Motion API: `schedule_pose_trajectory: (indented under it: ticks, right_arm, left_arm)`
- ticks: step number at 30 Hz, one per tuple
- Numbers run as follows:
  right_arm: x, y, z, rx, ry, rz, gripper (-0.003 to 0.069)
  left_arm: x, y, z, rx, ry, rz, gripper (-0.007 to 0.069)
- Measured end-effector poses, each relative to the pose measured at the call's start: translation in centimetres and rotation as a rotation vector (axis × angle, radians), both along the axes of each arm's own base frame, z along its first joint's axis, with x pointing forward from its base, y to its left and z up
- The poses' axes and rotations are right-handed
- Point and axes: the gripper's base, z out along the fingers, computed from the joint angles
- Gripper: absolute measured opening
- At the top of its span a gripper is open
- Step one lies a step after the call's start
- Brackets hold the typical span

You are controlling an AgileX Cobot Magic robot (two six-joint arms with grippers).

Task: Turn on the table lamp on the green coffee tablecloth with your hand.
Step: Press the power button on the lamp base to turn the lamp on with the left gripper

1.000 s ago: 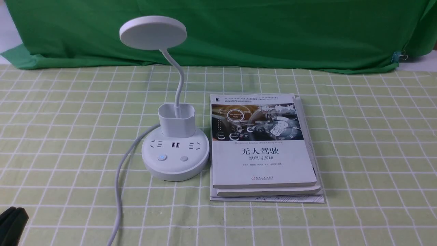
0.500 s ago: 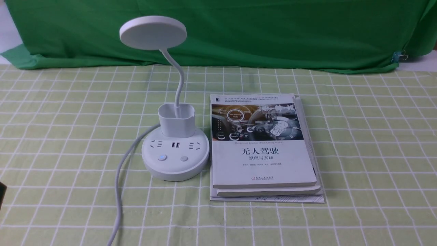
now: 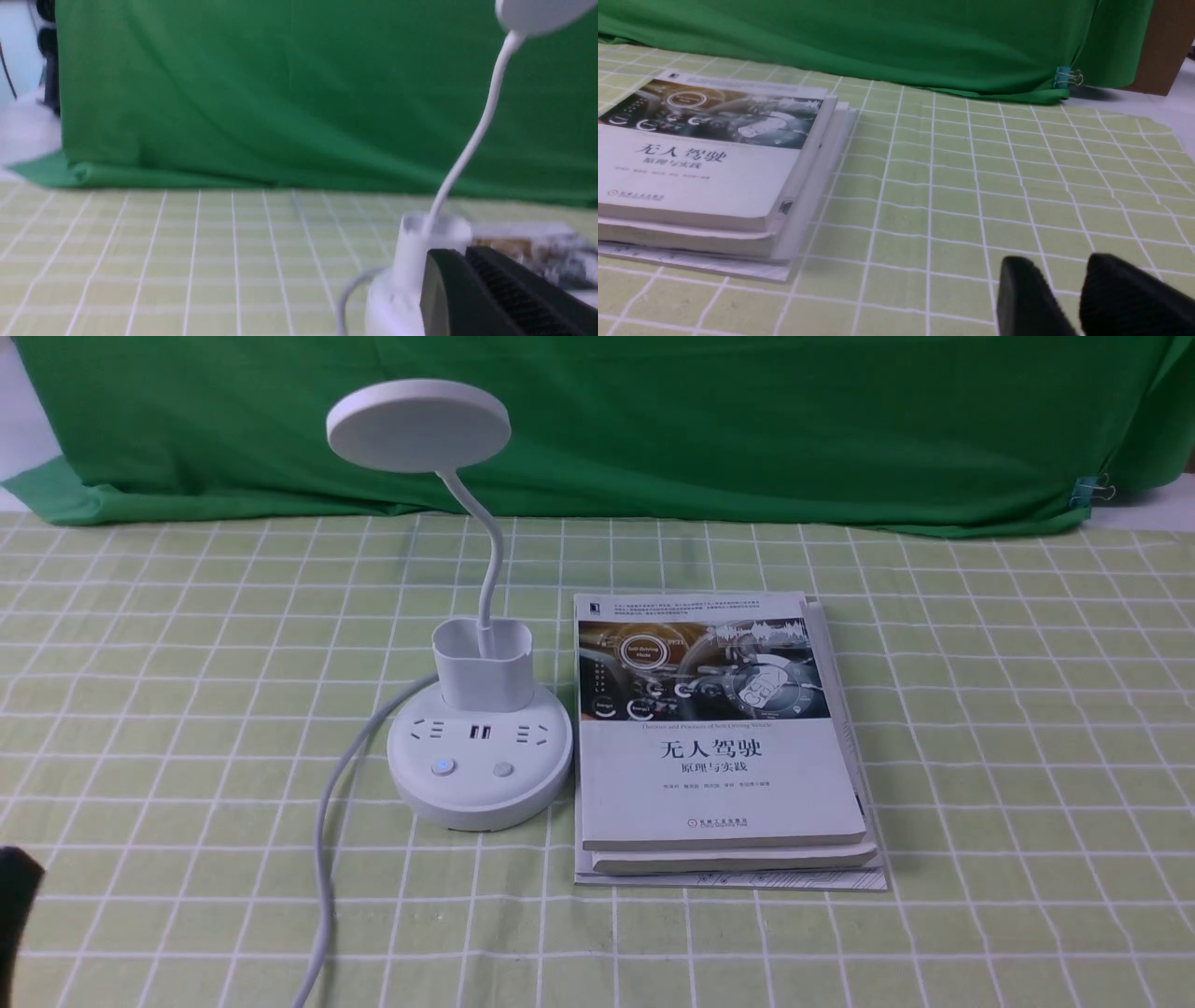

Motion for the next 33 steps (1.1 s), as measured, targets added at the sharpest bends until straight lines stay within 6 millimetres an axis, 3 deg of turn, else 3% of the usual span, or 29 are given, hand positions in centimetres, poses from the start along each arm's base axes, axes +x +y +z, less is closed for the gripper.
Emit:
schedule_pose_trajectory:
  ticks: [5, 8, 9, 10, 11, 14, 17, 20, 23, 29, 33]
  right_arm:
    - [0.0, 0.0, 0.0, 0.000, 0.000, 0.000, 0.0244]
    - [0.0, 0.0, 0.0, 0.000, 0.000, 0.000, 0.0244]
    - [0.0, 0.0, 0.0, 0.000, 0.000, 0.000, 0.0244]
    - [0.0, 0.0, 0.0, 0.000, 0.000, 0.000, 0.0244]
    - [0.0, 0.0, 0.0, 0.000, 0.000, 0.000, 0.0244]
    - [0.0, 0.0, 0.0, 0.000, 0.000, 0.000, 0.0245]
    - [0.0, 0.0, 0.0, 0.000, 0.000, 0.000, 0.0245]
    - [0.0, 0.0, 0.0, 0.000, 0.000, 0.000, 0.0245]
    - [0.0, 0.0, 0.0, 0.000, 0.000, 0.000, 0.0245]
    - [0.0, 0.0, 0.0, 0.000, 0.000, 0.000, 0.0245]
    - [0.0, 0.0, 0.0, 0.000, 0.000, 0.000, 0.0245]
  left_arm:
    - [-0.8, 0.3, 2.5, -0.059, -0.271, 0.013, 0.0019]
    - [-0.9, 0.3, 4.0, -0.073, -0.294, 0.011, 0.0019]
    - [-1.0, 0.3, 4.8, -0.083, -0.299, 0.008, 0.0019]
    - [-1.1, 0.3, 7.6, -0.116, -0.304, -0.004, 0.0019]
    - [-1.1, 0.3, 8.2, -0.122, -0.301, -0.008, 0.0019]
    - [-0.1, 0.1, 12.7, -0.185, -0.182, -0.041, 0.0019]
    - [1.1, -0.3, 14.8, -0.190, -0.024, -0.052, 0.0019]
    - [3.2, -0.7, 14.6, -0.157, 0.195, -0.046, 0.0019]
    - [6.1, -1.1, 12.5, -0.019, 0.420, -0.029, 0.0019]
    - [9.7, -1.5, 10.3, 0.045, 0.569, -0.026, 0.0019]
    - [12.2, -2.1, 8.2, -0.011, 0.694, -0.033, 0.0019]
